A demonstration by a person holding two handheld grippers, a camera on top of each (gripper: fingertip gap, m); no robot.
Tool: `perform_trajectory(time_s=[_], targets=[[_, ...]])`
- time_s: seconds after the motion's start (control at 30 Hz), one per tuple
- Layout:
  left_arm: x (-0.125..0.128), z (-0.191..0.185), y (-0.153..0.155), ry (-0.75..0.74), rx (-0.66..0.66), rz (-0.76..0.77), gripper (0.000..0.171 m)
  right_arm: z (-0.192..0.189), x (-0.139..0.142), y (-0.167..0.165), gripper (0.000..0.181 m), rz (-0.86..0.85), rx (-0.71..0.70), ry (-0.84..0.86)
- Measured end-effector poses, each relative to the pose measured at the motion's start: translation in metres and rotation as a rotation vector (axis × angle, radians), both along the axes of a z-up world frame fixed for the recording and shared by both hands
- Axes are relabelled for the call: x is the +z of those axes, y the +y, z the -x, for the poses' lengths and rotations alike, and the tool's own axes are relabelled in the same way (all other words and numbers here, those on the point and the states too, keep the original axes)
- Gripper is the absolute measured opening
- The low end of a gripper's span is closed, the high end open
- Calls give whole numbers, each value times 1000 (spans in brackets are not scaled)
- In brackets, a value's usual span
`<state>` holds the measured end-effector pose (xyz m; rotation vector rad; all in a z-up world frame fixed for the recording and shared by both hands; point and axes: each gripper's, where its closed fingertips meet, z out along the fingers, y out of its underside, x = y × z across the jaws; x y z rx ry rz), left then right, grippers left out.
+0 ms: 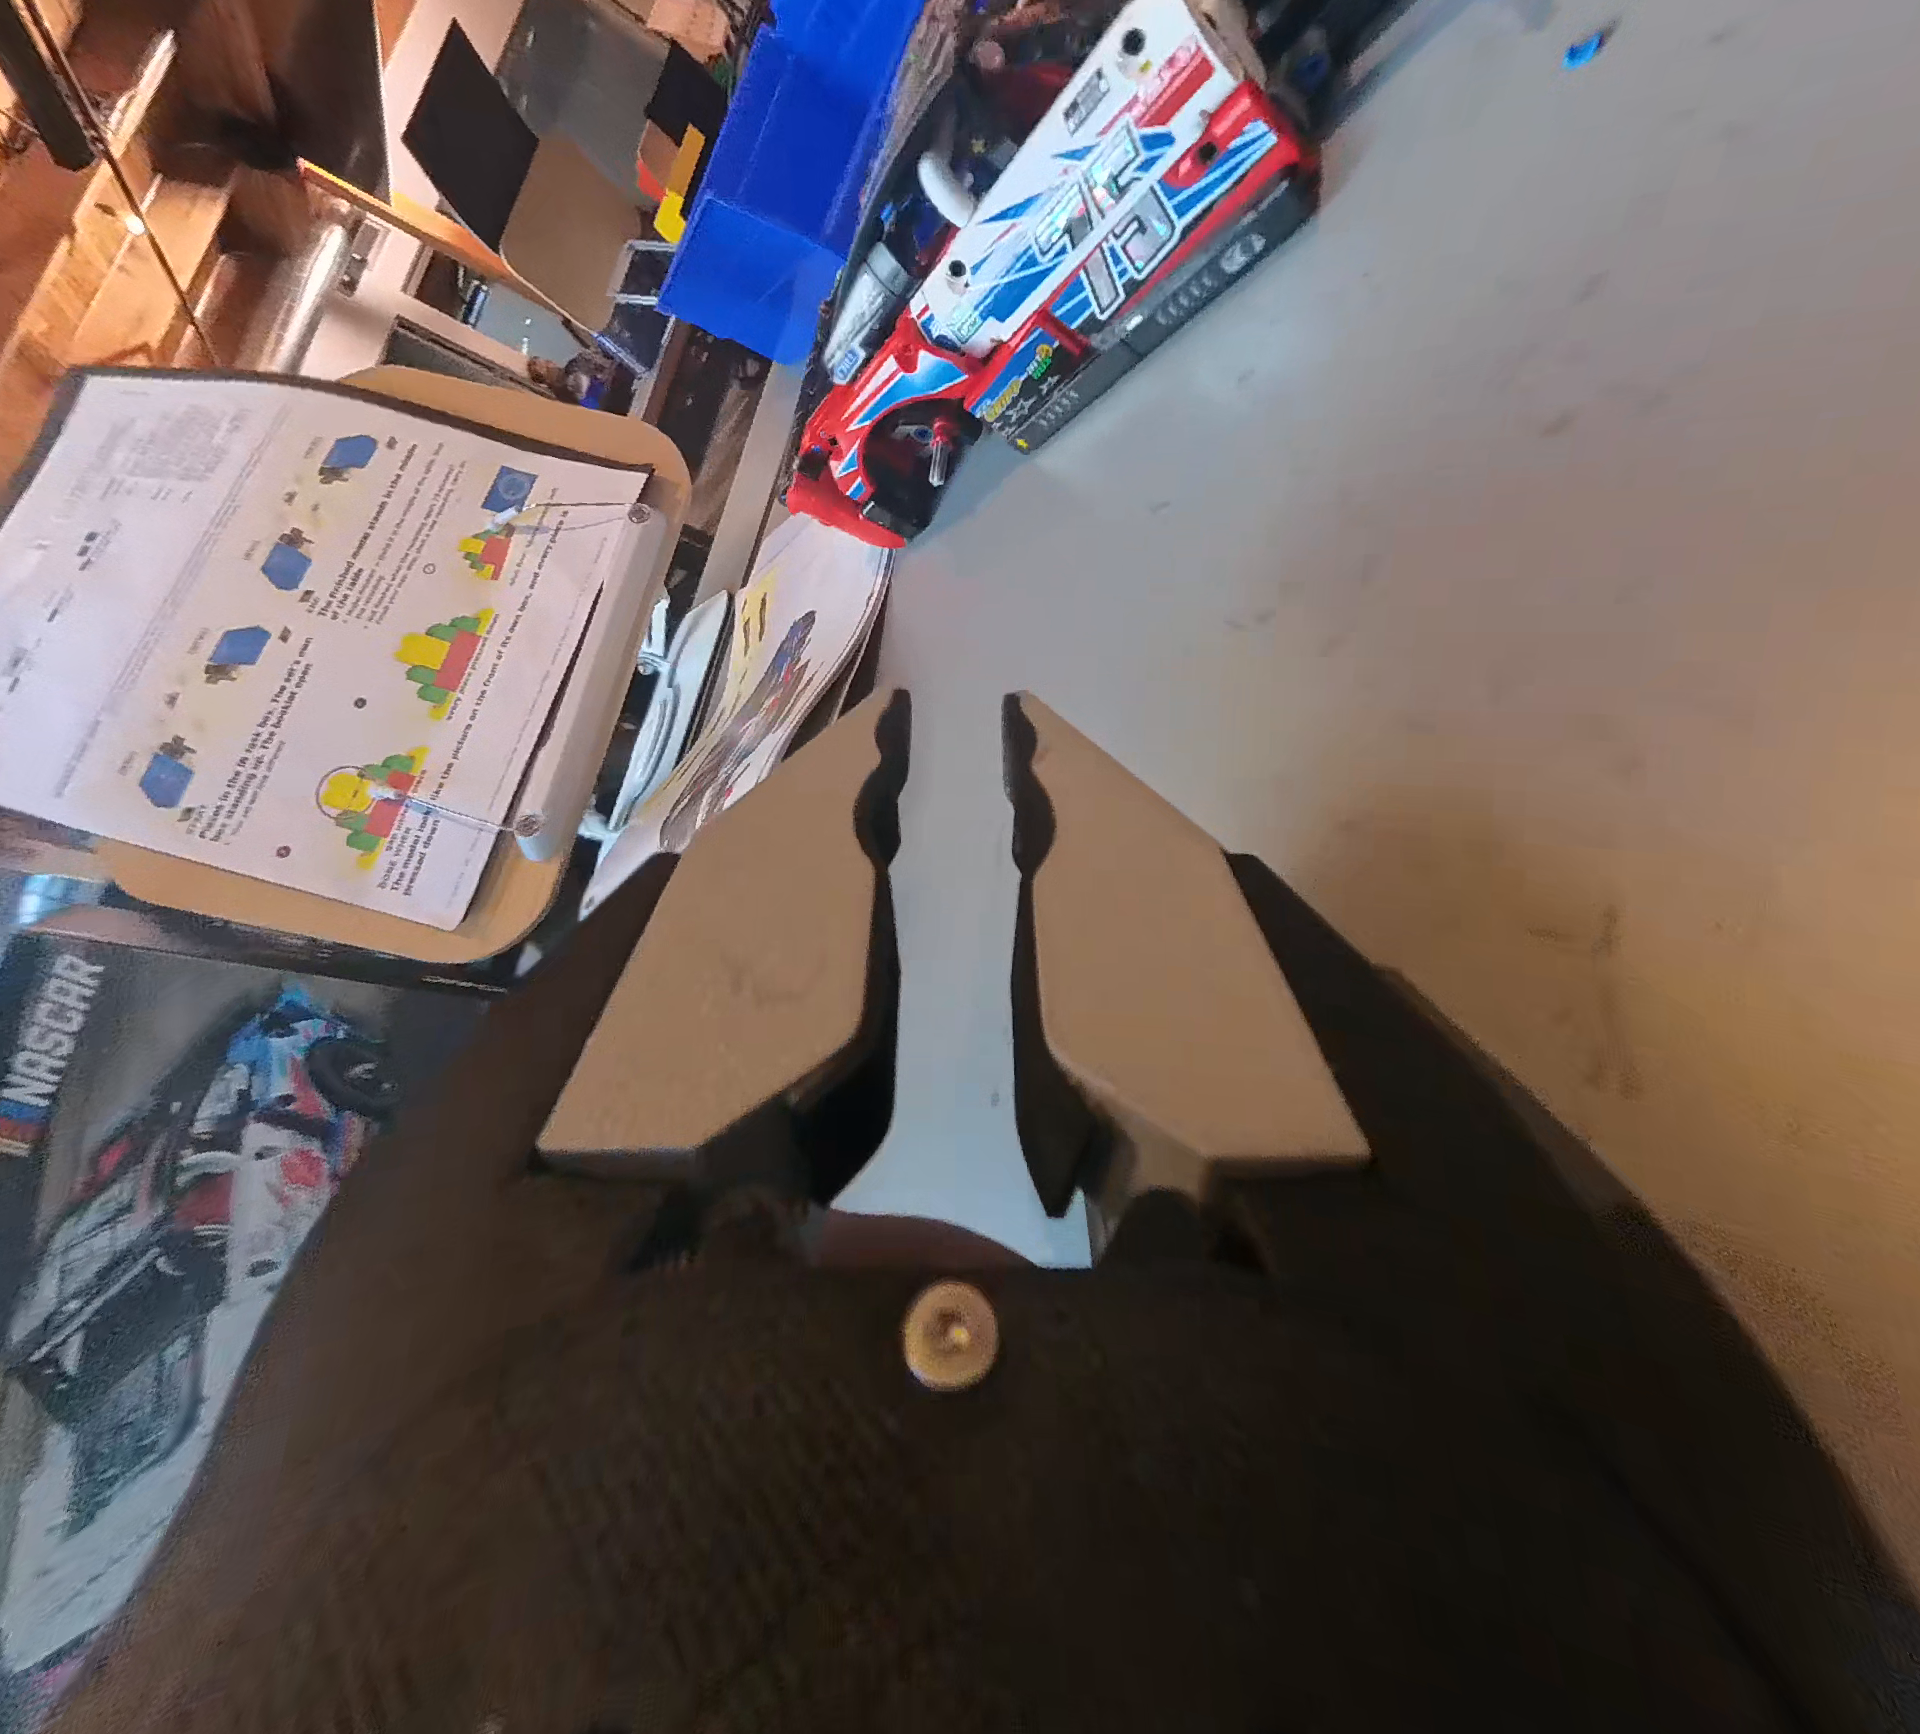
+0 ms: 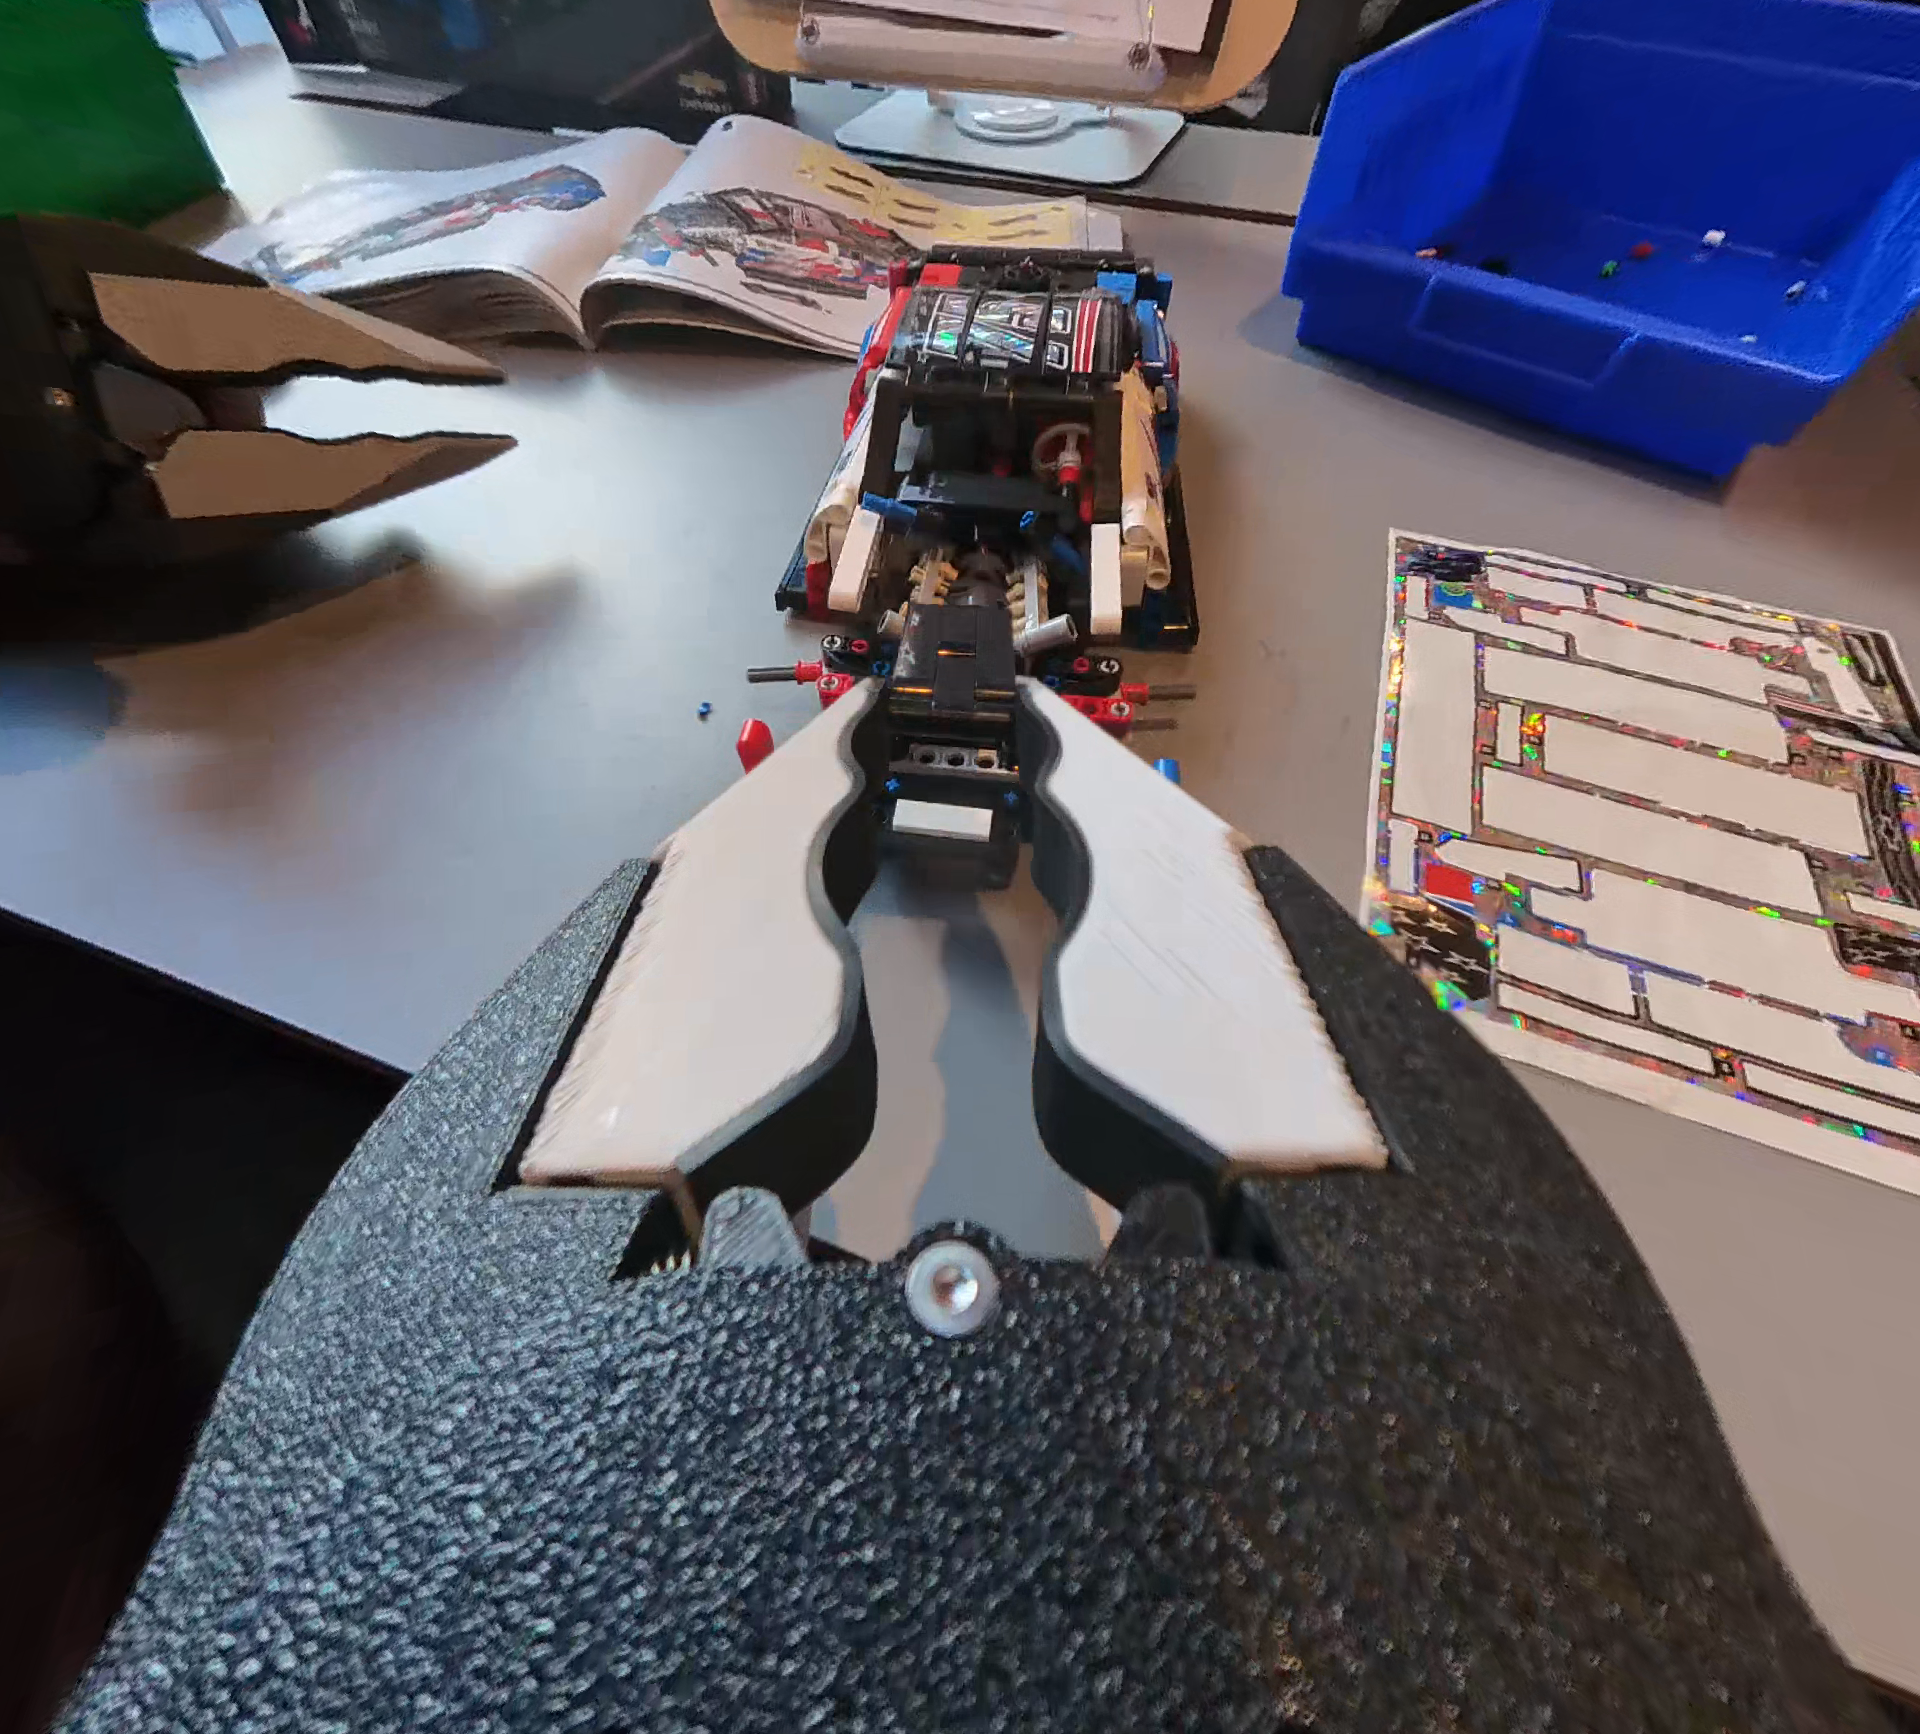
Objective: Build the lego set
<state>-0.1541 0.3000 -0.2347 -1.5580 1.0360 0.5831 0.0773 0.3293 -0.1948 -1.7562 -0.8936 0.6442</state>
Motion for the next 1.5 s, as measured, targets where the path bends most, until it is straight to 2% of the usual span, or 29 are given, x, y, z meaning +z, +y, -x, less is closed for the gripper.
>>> perform_trajectory(time_s=[0.23, 0.57, 0.83, 0.93, 1.5], targets=[[-7, -5, 1, 111, 9, -33, 10, 15, -8, 12, 23, 41, 21, 36], [1, -6, 1, 29, -8, -29, 9, 38, -18, 29, 24, 45, 13, 5], [6, -2, -3, -72, -26, 11, 9, 49, -32, 33, 24, 5, -3, -142], [5, -3, -4, -73, -37, 19, 9, 48, -38, 33, 24, 5, -1, -186], [3, -3, -3, -67, -28, 32, 9, 43, -37, 37, 24, 0, -43, -188]])
